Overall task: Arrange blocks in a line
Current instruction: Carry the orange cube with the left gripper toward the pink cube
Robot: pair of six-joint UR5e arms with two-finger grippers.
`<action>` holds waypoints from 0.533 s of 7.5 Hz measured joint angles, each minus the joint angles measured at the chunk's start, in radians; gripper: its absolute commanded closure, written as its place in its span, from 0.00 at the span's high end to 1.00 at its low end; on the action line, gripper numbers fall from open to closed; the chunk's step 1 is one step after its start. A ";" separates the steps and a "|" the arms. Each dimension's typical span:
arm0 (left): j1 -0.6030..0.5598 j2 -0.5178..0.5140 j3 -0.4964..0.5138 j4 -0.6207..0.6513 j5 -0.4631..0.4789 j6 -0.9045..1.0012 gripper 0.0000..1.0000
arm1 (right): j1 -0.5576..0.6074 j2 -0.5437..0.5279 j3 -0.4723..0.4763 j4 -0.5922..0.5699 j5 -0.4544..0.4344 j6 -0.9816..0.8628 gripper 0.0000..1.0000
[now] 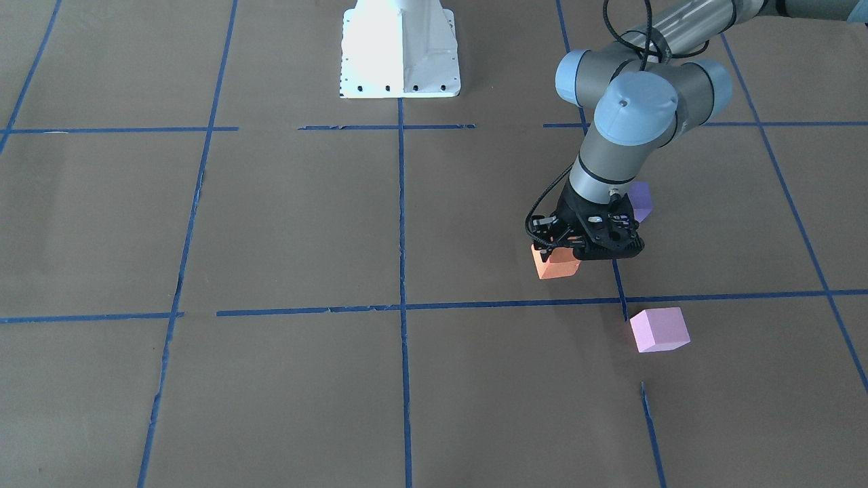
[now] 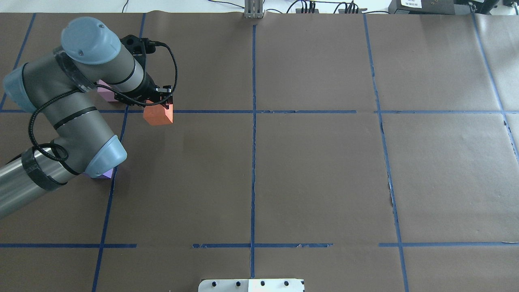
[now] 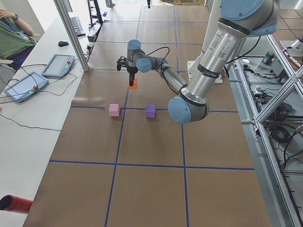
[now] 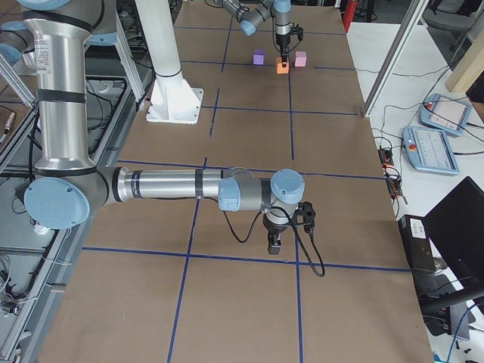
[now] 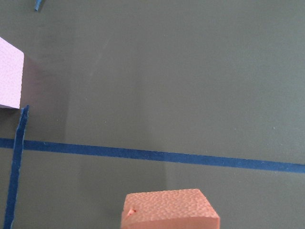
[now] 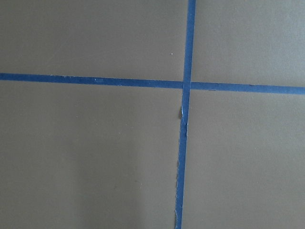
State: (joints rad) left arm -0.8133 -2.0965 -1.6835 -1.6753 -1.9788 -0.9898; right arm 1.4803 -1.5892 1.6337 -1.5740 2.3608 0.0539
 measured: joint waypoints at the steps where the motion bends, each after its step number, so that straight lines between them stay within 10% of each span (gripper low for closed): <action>1: -0.035 0.022 -0.011 0.011 0.000 0.080 0.00 | 0.000 0.000 0.000 0.000 0.000 0.000 1.00; 4: -0.110 0.131 0.012 -0.082 -0.007 0.217 0.00 | 0.000 0.000 0.000 0.000 0.000 0.000 1.00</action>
State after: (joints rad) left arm -0.9237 -1.9659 -1.6718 -1.7570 -1.9859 -0.7727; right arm 1.4803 -1.5892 1.6337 -1.5740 2.3608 0.0537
